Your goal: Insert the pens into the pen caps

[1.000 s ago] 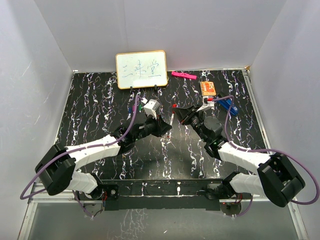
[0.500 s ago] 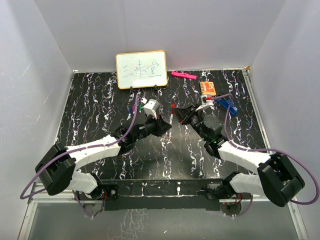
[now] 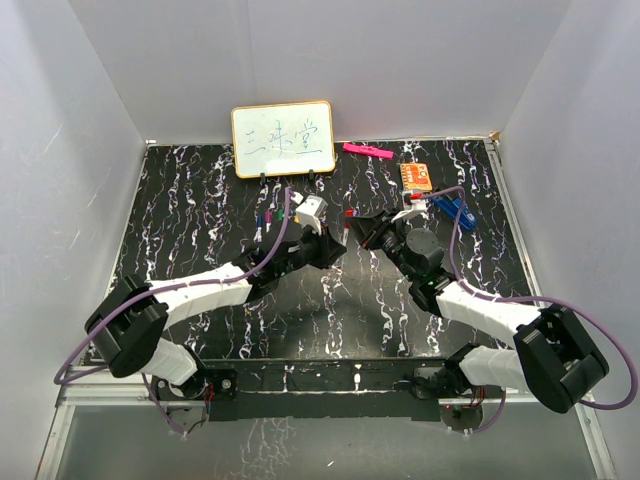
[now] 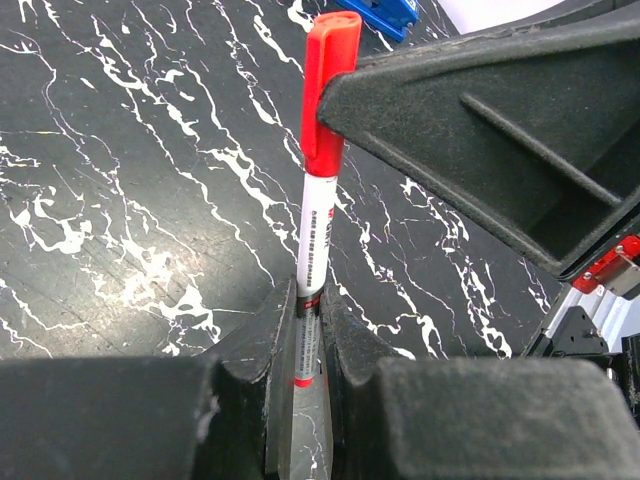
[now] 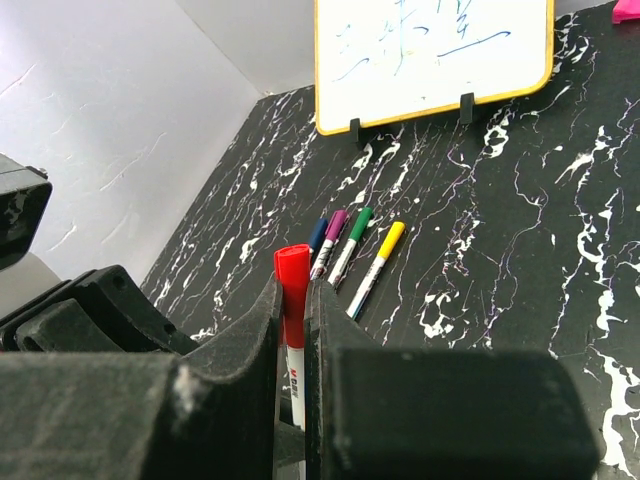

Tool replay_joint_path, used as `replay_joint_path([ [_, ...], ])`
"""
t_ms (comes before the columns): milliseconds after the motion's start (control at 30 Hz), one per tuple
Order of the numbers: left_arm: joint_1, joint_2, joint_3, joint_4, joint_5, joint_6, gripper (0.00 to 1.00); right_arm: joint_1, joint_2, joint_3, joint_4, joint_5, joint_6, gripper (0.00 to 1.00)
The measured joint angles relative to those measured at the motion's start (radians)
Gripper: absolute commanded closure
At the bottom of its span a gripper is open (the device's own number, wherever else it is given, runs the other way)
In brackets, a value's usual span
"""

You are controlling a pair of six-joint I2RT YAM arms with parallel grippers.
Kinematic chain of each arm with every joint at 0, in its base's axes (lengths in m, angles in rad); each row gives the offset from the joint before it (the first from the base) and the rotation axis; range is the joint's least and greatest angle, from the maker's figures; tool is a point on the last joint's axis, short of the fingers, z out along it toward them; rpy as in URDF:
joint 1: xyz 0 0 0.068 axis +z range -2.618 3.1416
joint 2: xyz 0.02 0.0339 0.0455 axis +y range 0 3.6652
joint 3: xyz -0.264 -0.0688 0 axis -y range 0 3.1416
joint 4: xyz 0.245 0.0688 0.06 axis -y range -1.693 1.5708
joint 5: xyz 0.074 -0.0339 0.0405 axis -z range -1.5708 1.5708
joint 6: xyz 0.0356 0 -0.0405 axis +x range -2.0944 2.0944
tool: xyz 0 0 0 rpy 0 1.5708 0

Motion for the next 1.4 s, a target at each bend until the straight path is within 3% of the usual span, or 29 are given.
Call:
replay_joint_path([
  [833, 0.111, 0.029, 0.003, -0.011, 0.101, -0.046, 1.00, 0.094, 0.151, 0.073, 0.020, 0.164, -0.040, 1.00],
  [1067, 0.122, 0.026, 0.002, -0.006, 0.128, -0.045, 1.00, 0.111, 0.153, 0.121, -0.056, 0.238, -0.040, 1.00],
  [1133, 0.128, 0.019, -0.007, 0.005, 0.142, -0.048, 0.91, 0.120, 0.153, 0.150, -0.107, 0.266, -0.040, 1.00],
  [1167, 0.132, 0.014, -0.016, 0.016, 0.148, -0.051, 0.80, 0.124, 0.153, 0.165, -0.131, 0.277, -0.039, 1.00],
  [1267, 0.141, -0.021, -0.045, 0.043, 0.155, -0.063, 0.57, 0.135, 0.153, 0.206, -0.208, 0.292, -0.035, 1.00],
  [1400, 0.151, -0.099, -0.064, 0.118, 0.145, -0.078, 0.44, 0.143, 0.161, 0.214, -0.303, 0.290, -0.034, 1.00],
])
